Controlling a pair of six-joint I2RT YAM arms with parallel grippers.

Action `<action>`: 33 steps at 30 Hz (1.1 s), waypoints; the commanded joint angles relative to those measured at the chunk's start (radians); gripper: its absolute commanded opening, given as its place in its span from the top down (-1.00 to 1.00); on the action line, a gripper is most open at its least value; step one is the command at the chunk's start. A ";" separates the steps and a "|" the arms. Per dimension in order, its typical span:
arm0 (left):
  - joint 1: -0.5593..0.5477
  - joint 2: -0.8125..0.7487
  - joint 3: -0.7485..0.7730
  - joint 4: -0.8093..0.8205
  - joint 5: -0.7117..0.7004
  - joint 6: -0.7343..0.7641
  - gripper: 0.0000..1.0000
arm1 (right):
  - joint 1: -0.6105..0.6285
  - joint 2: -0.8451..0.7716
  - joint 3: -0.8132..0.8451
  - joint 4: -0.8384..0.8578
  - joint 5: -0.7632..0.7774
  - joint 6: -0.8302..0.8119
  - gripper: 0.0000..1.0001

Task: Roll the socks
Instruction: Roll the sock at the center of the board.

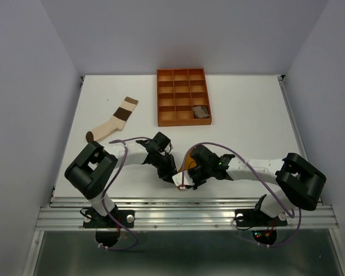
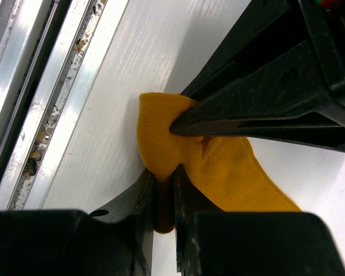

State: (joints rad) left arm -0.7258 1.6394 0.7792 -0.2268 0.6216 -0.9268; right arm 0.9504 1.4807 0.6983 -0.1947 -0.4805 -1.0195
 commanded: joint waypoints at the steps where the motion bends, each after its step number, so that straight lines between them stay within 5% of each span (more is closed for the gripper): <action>1: 0.022 -0.056 0.015 -0.009 -0.017 0.035 0.51 | -0.001 0.027 -0.026 -0.020 -0.009 -0.066 0.91; 9: 0.112 -0.032 0.179 -0.161 -0.172 0.149 0.37 | -0.010 0.000 -0.022 -0.060 -0.027 -0.126 0.92; 23: 0.054 0.247 0.437 -0.045 -0.095 0.212 0.42 | -0.010 0.003 0.003 -0.110 -0.059 -0.142 0.95; 33: 0.051 0.298 0.474 -0.184 -0.348 0.206 0.47 | -0.051 0.009 0.029 -0.156 -0.092 -0.036 0.99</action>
State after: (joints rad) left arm -0.6796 1.9491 1.2274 -0.3210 0.4271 -0.7387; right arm 0.9222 1.4796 0.7071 -0.2474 -0.5400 -1.1328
